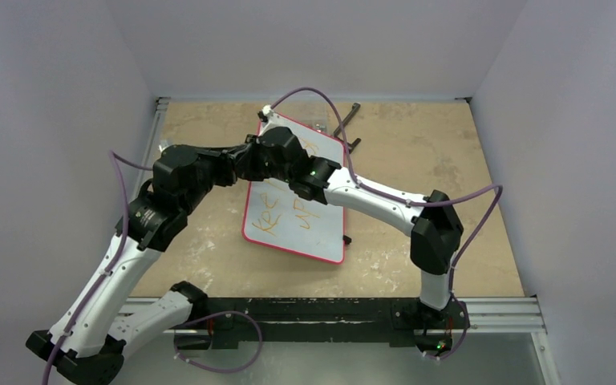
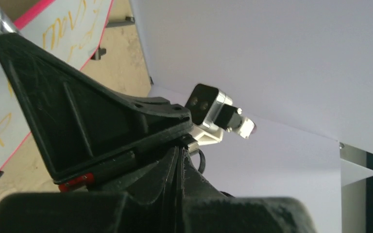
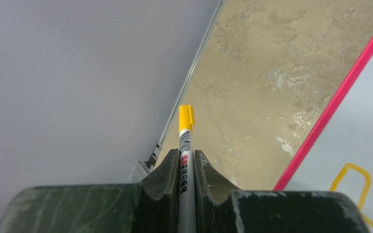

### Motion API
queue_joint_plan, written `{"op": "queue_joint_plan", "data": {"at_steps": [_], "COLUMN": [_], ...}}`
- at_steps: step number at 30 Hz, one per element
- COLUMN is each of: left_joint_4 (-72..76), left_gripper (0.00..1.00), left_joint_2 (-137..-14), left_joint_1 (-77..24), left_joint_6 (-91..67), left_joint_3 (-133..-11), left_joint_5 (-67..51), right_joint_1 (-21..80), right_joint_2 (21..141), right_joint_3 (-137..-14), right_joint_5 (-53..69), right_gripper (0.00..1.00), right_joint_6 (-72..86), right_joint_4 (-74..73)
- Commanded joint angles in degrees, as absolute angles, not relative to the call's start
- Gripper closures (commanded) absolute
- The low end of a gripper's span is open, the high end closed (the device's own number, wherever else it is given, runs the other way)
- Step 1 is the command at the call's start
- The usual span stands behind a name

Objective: Write a sentence on the whiteboard
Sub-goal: Close the whiteboard marker at the center of the board, then place the whiteboard marker at the center of the board.

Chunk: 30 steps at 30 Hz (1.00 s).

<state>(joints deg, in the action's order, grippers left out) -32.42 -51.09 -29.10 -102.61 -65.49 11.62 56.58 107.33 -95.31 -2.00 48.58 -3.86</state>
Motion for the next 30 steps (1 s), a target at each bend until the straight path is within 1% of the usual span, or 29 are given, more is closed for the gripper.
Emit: {"op": "queue_joint_plan", "data": {"at_steps": [1,7,9,11,14,15,18,24,30], "left_joint_4": [-28.61,-30.5,-31.71,-32.76,-33.29,-33.63,-33.99,-35.93,-40.61], "left_gripper": [1.0,1.0,0.89,0.68,0.42,0.36,0.29,0.27,0.23], "left_joint_2": [-50.24,-48.69,-48.33,-47.99,-47.44,-47.31,-47.09,-46.49,-45.99], "left_joint_1": [-30.29,-30.27,-30.19,-30.13,-30.08,-30.06,-29.8,-29.23,-29.27], "left_joint_6": [-101.35,-99.92,-99.17,-98.27,-96.53,-96.03,-94.89,-90.98,-82.57], "left_joint_3": [-65.67,-66.63,-67.29,-68.14,-69.12,-69.54,-70.33,-72.8,-77.58], "left_joint_5": [6.39,10.23,11.55,12.92,14.63,15.09,15.75,17.35,23.72], "right_joint_1": [57.06,56.6,56.45,56.21,55.52,55.27,54.66,53.32,51.19], "right_joint_2": [105.09,103.27,102.47,101.57,100.11,99.72,98.43,95.71,91.35], "right_joint_3": [-98.06,-97.21,-97.22,-96.56,-95.33,-95.03,-94.18,-92.71,-89.18], "right_joint_5": [-3.36,-3.34,-3.57,-4.06,-4.25,-4.32,-4.8,-6.64,-9.13], "right_gripper": [1.0,1.0,1.0,1.0,1.0,1.0,1.0,1.0,1.0], "right_joint_6": [51.8,49.31,48.56,48.07,47.59,47.38,46.79,44.97,42.35], "right_joint_4": [-1.91,-0.73,-0.85,-0.81,-0.67,-0.62,-0.8,-1.91,-2.56]}}
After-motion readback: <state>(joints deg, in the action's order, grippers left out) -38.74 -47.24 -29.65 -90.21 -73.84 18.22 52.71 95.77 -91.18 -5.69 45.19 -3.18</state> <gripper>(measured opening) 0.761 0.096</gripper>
